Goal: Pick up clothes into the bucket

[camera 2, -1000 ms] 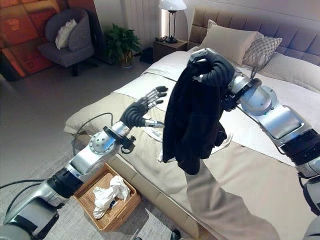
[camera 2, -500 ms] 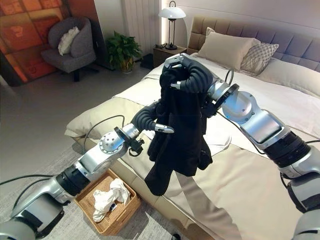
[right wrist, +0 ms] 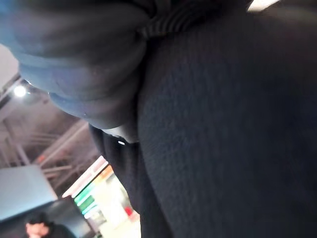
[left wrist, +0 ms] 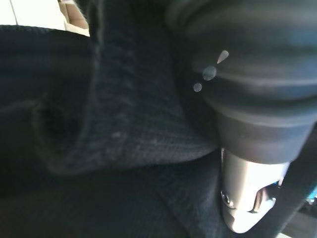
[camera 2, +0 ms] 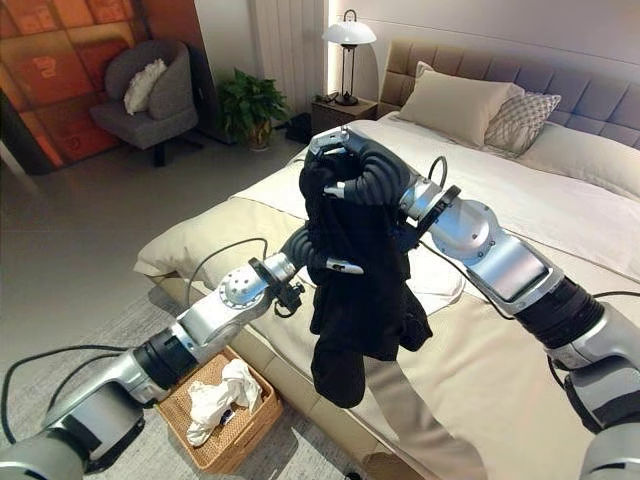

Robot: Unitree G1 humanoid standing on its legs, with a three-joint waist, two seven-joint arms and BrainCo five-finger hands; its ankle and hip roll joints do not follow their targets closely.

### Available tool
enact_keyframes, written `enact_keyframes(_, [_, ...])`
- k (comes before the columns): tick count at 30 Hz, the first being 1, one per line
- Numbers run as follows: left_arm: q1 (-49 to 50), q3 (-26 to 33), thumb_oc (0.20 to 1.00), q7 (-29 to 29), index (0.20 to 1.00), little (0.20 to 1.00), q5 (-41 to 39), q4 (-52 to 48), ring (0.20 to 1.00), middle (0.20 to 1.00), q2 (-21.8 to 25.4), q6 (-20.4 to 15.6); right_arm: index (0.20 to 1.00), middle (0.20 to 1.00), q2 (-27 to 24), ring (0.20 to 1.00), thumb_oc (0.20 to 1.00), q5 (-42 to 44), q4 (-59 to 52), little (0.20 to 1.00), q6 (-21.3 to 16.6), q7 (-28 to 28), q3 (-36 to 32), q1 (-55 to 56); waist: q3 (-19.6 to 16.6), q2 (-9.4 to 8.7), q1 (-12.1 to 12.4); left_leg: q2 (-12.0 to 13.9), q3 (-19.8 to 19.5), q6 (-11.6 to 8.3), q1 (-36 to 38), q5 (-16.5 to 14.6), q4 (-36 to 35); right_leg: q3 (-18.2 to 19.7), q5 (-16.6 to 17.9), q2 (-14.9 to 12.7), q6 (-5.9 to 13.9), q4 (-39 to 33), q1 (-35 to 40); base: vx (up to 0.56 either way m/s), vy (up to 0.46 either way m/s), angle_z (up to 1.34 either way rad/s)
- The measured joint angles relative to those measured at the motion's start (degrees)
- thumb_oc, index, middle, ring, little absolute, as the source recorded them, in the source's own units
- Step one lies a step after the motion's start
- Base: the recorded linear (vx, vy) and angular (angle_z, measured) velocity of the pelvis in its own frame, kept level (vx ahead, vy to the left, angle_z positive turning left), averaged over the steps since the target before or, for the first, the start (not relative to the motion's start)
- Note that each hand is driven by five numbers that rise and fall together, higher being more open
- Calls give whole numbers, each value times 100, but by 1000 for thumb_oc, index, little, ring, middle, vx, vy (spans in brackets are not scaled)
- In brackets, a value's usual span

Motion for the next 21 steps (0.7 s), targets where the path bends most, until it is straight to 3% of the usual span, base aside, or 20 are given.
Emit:
enact_keyframes(1, [-3,-21,931,-38,931,931,-125,-31,931,931,41,3,200,200,44,200,200,5,0,200,0,0,-31,2,0,0,-66,0,2,0,0,0,0,1,0,0,0,0,-1,0,0,0])
enact_keyframes(3, [-4,-47,200,-192,200,200,-526,-65,200,200,124,20,200,200,117,200,200,92,0,200,-1,0,-33,1,-1,1,-125,2,3,0,1,0,0,-1,0,1,0,0,0,0,0,0])
enact_keyframes(4, [-4,-54,200,-240,200,200,-642,-76,200,200,146,31,200,200,130,200,200,139,0,200,-1,0,-33,2,-1,1,-130,2,5,0,1,0,0,-1,0,0,0,0,-1,0,0,0])
enact_keyframes(5, [-4,-60,200,-335,200,200,-985,-80,200,200,215,104,297,297,145,297,297,219,0,297,-3,0,-33,1,-1,2,-141,2,10,0,3,0,0,2,0,0,0,-1,0,0,0,0])
enact_keyframes(6, [-4,-70,200,-386,200,200,-1125,-83,200,200,207,130,457,457,156,457,457,221,0,457,-4,0,-33,1,-1,2,-152,3,12,0,4,0,0,5,0,0,-1,-1,-1,0,0,0])
enact_keyframes(7, [-4,-75,200,-418,200,200,-1200,-83,200,200,232,143,859,859,160,859,859,221,0,859,-5,0,-33,1,-1,3,-155,3,13,0,4,0,0,5,0,0,-1,-1,-1,0,0,0])
enact_keyframes(8, [-3,-100,200,-486,200,200,-1386,-83,200,200,249,186,1000,1000,168,1000,1000,221,0,1000,-13,-3,-33,1,-2,3,-160,4,14,0,4,0,0,6,0,2,0,-1,-3,0,0,0])
enact_keyframes(14, [68,-190,200,-632,200,200,-1687,-79,200,200,286,348,1000,1000,222,1000,1000,218,-6,1000,-71,-17,-55,4,-3,6,-155,7,18,0,5,0,0,9,0,5,0,-1,-4,0,0,0])
enact_keyframes(21, [551,211,200,-600,200,200,-1229,-259,200,200,788,345,1000,1000,375,1000,1000,200,-152,1000,-165,-125,-1302,892,-7,17,-118,9,18,-1,5,-1,-1,10,-2,6,-2,-1,-4,0,0,0])
